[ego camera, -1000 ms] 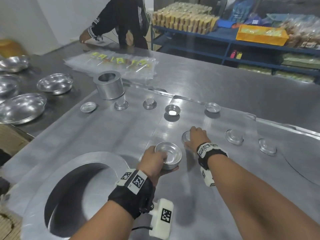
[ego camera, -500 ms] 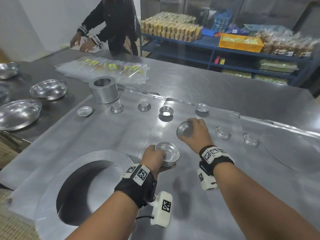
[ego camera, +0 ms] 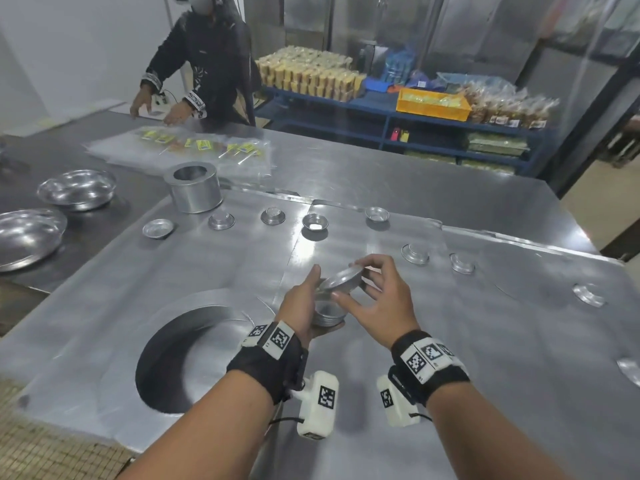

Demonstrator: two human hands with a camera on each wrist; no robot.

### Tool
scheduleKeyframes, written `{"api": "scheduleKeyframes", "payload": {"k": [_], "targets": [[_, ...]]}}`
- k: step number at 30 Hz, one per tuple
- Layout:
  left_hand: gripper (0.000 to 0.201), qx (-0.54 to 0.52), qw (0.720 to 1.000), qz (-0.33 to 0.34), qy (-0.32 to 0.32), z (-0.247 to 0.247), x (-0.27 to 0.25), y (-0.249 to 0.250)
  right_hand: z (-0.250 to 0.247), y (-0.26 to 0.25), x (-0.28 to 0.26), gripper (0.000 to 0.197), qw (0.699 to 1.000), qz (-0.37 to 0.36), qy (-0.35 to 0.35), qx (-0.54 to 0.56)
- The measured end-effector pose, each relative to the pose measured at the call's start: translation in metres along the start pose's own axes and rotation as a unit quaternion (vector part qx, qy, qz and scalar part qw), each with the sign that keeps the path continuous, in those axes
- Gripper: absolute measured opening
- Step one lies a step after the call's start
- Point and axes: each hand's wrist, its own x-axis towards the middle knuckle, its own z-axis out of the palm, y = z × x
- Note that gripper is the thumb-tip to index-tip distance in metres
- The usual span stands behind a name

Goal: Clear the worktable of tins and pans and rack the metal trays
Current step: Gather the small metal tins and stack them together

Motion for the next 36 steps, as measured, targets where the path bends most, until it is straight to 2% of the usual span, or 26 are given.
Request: {"api": "scheduleKeyframes", "payload": {"k": [2,7,13,17,21,27,29,32,36], "targets": [[0.051,0.002,1.000,-0.004,-0.020,-0.001,-0.006,-0.002,0.003,-0.005,-0.013,0.059,1.000,0.004,0.005,0.007],[0.028,0.028,0.999,0.010,-0.035,0.001,-0.029,-0.002,0.008,-0.008,-0.040,0.054,1.000,0.013,0.005,0.023],[0.044,0.022,0.999,0.021,-0.025,-0.008,-0.036,-0.014,0.004,-0.006,-0.065,0.044,0.998,0.033,-0.025,0.050],[0.039,0.012,0.999,0.005,-0.038,-0.008,-0.042,-0.023,0.000,-0.005,-0.076,0.048,0.997,0.061,-0.028,0.043],[0.037,0.021,0.999,-0.003,-0.044,-0.003,-0.047,-0.034,-0.004,-0.001,-0.082,0.040,0.995,0.083,0.006,0.050],[0.035,0.053,0.998,0.004,-0.045,0.009,-0.050,-0.046,-0.019,0.016,-0.082,0.042,0.984,0.156,0.020,0.085],[0.034,0.074,0.997,0.001,-0.035,0.016,-0.049,-0.051,-0.027,0.021,-0.080,0.041,0.981,0.174,0.036,0.079],[0.031,0.136,0.991,0.002,-0.006,0.029,-0.044,-0.061,-0.040,0.025,-0.077,0.027,0.972,0.222,0.058,0.058],[0.027,0.196,0.980,0.011,0.036,0.049,-0.035,-0.079,-0.060,0.035,-0.080,0.015,0.962,0.273,0.015,0.018]]}}
